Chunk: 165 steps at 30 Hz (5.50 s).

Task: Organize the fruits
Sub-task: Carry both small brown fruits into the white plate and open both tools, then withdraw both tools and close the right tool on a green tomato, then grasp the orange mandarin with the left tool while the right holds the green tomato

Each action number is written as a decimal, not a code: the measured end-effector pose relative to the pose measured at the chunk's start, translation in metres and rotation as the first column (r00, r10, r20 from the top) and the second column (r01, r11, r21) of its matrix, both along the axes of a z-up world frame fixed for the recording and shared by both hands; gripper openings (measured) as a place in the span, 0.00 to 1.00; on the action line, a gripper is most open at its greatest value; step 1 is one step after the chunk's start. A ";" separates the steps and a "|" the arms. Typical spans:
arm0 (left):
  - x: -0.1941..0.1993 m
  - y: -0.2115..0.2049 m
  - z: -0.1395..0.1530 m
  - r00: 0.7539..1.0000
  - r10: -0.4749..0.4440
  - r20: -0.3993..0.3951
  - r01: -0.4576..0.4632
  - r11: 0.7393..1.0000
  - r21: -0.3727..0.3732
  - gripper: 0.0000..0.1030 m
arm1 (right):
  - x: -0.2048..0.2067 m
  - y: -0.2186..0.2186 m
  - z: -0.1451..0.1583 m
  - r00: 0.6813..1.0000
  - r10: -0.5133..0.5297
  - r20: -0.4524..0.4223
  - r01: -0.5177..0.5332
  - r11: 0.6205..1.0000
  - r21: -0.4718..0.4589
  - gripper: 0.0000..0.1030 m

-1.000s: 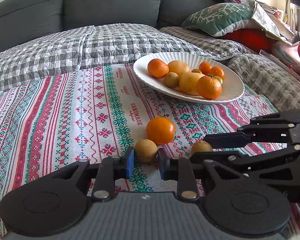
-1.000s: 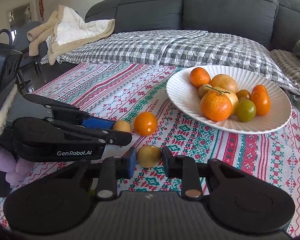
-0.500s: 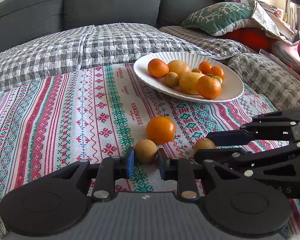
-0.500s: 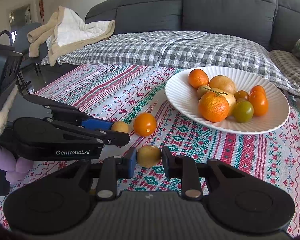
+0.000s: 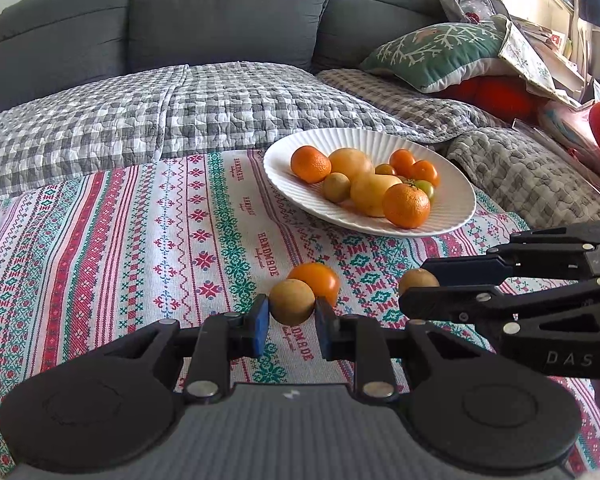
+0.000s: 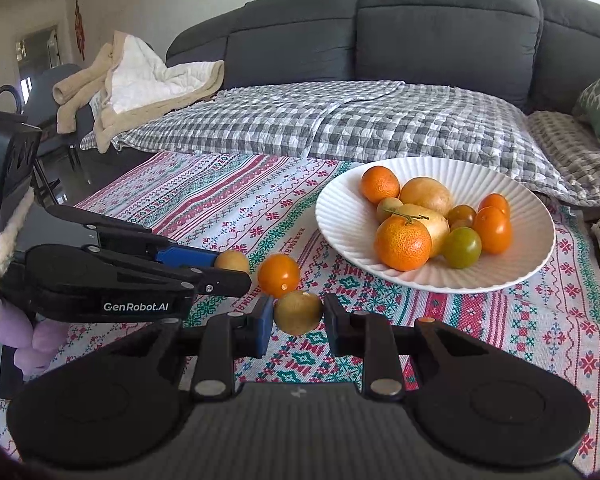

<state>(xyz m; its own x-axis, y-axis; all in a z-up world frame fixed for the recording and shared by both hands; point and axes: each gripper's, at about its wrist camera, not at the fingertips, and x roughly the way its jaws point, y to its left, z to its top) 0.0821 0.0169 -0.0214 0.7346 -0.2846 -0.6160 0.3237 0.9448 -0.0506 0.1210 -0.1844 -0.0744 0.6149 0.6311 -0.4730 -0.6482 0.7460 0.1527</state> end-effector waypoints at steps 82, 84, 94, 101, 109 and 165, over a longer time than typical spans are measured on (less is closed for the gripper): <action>-0.039 0.013 0.020 0.993 0.083 -0.082 -0.084 0.996 -0.011 0.92 | -0.019 -0.061 0.011 0.995 -0.097 -0.021 0.098 0.995 0.028 0.99; -0.041 0.017 0.018 0.992 0.083 -0.092 -0.085 0.996 -0.011 0.92 | -0.025 -0.055 0.010 0.997 -0.075 -0.013 0.076 0.997 0.015 0.99; -0.050 0.024 0.008 0.995 0.061 -0.082 -0.059 0.998 0.025 0.92 | -0.047 -0.025 -0.006 0.999 0.047 -0.009 -0.047 0.999 -0.023 0.96; -0.050 0.028 0.006 0.995 0.060 -0.083 -0.058 0.998 0.029 0.92 | -0.053 -0.001 -0.014 0.989 0.145 -0.037 -0.147 0.987 -0.058 0.73; -0.050 0.032 0.005 0.995 0.063 -0.079 -0.060 0.998 0.036 0.92 | -0.053 0.014 -0.014 0.983 0.178 -0.040 -0.180 0.981 -0.073 0.44; 0.019 -0.022 -0.018 0.997 0.075 -0.025 -0.075 0.997 -0.010 0.29 | -0.013 -0.031 -0.018 0.999 0.011 -0.040 -0.012 0.999 -0.042 0.23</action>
